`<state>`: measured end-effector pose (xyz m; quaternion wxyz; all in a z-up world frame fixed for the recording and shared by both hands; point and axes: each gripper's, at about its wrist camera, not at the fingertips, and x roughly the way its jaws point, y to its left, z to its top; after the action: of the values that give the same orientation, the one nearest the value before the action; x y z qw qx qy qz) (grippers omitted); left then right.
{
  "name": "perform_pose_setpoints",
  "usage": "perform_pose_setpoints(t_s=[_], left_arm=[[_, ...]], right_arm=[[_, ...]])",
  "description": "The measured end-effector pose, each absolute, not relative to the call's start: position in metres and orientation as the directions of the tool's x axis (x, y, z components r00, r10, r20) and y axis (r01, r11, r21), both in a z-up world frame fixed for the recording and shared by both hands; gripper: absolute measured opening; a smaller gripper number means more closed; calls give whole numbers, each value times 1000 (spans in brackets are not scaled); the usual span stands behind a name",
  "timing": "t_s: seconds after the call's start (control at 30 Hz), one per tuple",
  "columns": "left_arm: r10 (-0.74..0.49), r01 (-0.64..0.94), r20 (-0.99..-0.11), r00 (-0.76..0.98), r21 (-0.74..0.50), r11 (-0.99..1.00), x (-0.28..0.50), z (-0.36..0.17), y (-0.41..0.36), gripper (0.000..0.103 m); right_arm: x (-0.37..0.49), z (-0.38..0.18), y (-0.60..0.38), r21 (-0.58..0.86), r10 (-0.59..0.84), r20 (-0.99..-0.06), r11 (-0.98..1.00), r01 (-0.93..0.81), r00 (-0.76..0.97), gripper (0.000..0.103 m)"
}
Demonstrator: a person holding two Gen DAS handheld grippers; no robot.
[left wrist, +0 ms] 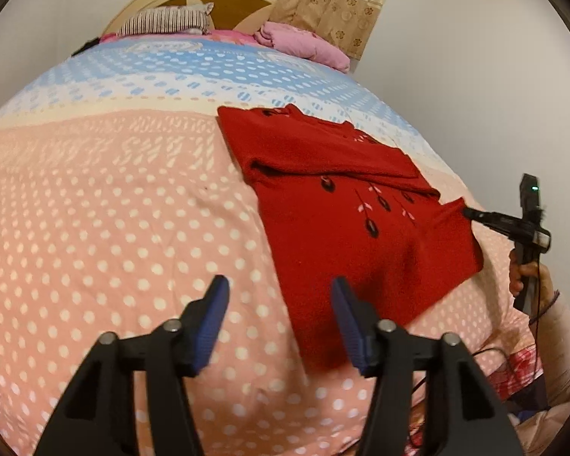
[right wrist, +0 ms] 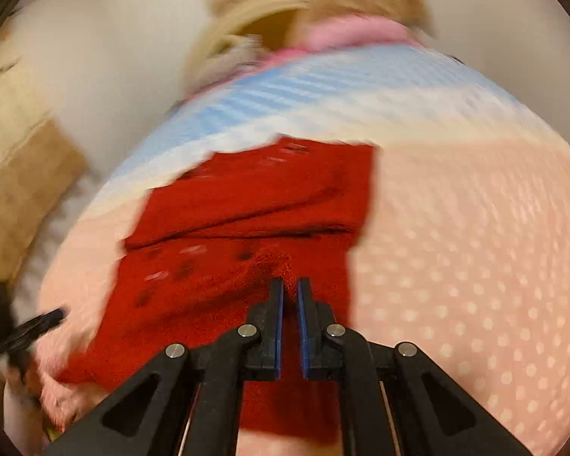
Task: Fold small clothes
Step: 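Grasp the sweater hem with the right gripper while the left gripper grasps it too, then lift the hem with both grippers and fold it toward the collar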
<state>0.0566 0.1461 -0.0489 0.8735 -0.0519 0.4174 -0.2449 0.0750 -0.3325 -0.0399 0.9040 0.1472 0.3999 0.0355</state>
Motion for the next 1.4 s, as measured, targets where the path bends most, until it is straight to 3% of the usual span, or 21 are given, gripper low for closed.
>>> perform_pose_setpoints(t_s=[0.17,0.33,0.7,0.73,0.83,1.03,1.4], left_arm=[[-518,490,-712,474,-276,827,53,-54,138,60],[-550,501,-691,470,-304,810,79,-55,114,60],[-461,425,-742,487,-260,867,125,-91,75,59],[-461,422,-734,498,-259,869,122,-91,77,53],[-487,440,-720,495,-276,855,114,-87,79,17],[-469,443,-710,526,-243,863,106,-76,71,13],[-508,395,-637,580,-326,859,149,-22,72,13]], right_arm=[[72,-75,-333,309,177,-752,946,102,634,6],[62,-70,-335,326,185,-732,940,100,655,6],[67,-72,-326,277,148,-739,956,96,657,6],[66,-72,-325,271,145,-740,958,94,657,6],[67,-73,-322,245,128,-743,966,88,657,6],[62,-65,-314,199,83,-727,976,93,682,6],[73,7,-301,142,57,-612,989,39,789,6]])
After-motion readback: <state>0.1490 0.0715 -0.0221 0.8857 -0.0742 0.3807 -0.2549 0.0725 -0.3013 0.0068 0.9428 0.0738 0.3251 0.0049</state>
